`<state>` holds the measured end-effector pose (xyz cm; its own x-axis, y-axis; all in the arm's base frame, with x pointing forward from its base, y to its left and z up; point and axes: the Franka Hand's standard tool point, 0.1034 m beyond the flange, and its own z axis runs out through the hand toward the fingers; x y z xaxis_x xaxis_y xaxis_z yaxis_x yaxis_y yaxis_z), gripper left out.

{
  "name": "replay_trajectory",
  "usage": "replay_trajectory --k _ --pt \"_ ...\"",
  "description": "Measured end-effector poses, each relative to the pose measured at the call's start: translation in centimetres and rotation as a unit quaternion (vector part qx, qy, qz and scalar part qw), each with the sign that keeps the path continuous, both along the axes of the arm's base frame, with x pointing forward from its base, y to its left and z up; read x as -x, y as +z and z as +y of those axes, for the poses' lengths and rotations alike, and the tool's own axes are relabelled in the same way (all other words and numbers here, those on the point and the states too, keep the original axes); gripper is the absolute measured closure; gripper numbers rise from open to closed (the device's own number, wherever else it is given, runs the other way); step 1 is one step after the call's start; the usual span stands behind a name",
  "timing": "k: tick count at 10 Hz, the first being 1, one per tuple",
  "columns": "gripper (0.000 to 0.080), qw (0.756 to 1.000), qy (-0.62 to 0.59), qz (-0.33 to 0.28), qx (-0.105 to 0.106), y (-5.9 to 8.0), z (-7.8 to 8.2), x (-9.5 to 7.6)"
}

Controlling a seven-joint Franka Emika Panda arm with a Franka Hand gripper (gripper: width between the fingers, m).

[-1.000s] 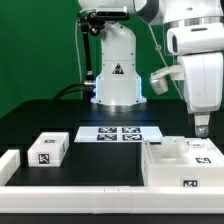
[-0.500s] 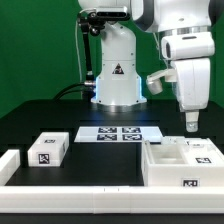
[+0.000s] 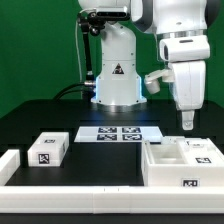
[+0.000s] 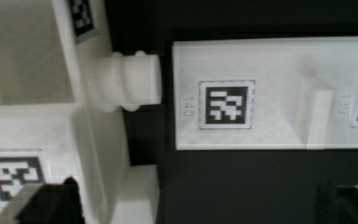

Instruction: Assemble cabinet

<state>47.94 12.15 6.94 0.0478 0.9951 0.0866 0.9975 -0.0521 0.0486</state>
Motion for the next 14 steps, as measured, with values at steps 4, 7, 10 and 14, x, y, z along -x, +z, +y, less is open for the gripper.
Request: replay_trajectory --k 4,7,10,14 --pt "0.0151 1.000 -0.002 0.019 -0.008 -3.0 0.0 4.5" --pt "0.0151 0.999 -0.007 0.030 -0.018 -5.0 0.0 5.4" --pt "0.0151 0.999 -0.010 0.035 -0.021 -5.7 -0.9 5.3" --pt "0.0378 0.999 -0.013 0.037 -0.021 -5.8 -0.9 5.3"
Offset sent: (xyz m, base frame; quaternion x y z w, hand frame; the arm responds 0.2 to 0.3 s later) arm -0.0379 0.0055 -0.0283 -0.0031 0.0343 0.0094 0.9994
